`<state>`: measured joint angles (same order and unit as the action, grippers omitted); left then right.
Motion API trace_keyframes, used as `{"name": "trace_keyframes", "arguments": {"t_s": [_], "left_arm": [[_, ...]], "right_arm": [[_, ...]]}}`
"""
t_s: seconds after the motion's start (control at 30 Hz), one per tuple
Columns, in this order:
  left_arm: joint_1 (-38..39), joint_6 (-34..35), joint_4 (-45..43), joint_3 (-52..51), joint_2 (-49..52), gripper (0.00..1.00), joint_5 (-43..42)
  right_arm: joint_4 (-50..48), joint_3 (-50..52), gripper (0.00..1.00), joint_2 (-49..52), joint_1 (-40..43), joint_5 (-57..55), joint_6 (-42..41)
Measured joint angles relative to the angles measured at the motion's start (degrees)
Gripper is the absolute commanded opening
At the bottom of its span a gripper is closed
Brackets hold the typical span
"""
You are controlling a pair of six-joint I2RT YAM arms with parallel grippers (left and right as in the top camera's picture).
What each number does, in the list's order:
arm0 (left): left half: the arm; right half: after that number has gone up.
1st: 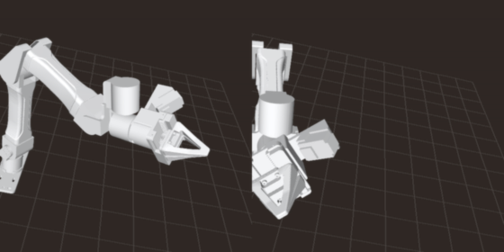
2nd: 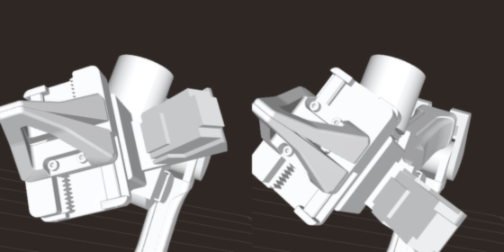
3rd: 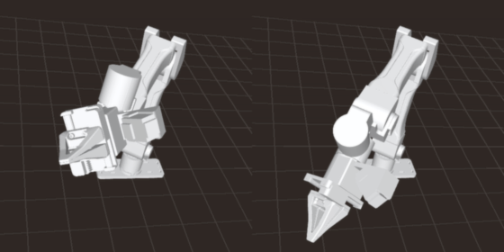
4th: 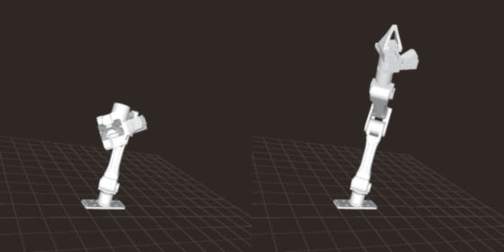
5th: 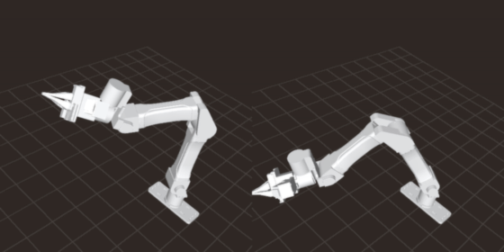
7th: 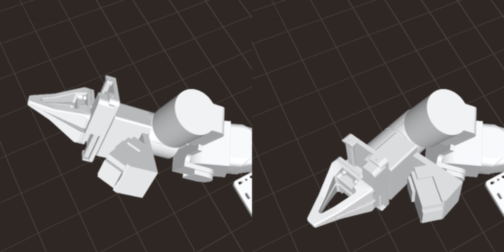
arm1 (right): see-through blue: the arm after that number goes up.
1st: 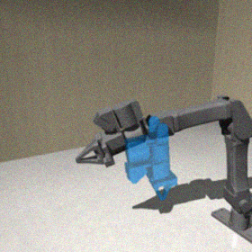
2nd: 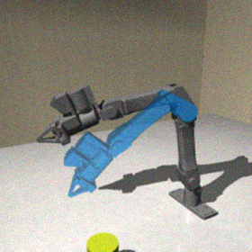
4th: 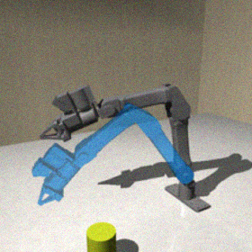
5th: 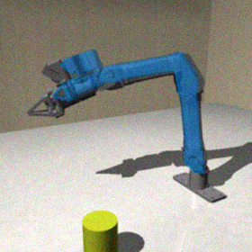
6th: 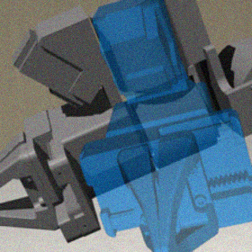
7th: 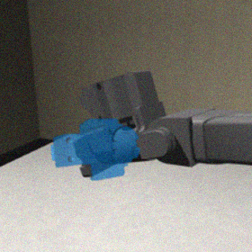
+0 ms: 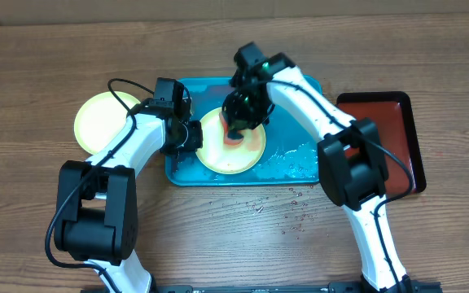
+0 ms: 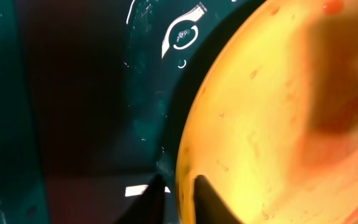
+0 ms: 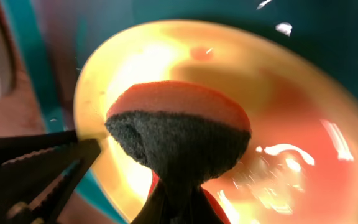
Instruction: Clean dirty plates on tray and stack at the side
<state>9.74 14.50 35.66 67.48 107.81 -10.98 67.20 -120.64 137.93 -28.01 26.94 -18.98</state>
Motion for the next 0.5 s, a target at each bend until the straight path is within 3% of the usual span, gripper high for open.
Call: {"name": "trace_keyframes", "arguments": {"t_s": [0.23, 0.37, 0.5], "left_arm": [[0.13, 0.13, 0.07, -0.02, 0.00, 0.36, -2.71], [1.49, 0.07, -2.01, -0.83, 0.00, 0.25, -3.32], [2.73, 0.11, -2.71, -2.80, 0.00, 0.24, -3.13]], "right_arm": [[8.81, -14.47, 0.04, -0.44, 5.64, -2.54, 1.51], [13.97, -20.68, 0.04, -1.53, 8.17, -4.90, 2.12], [16.37, -21.51, 0.04, -2.43, 9.70, -5.75, 2.34]]}}
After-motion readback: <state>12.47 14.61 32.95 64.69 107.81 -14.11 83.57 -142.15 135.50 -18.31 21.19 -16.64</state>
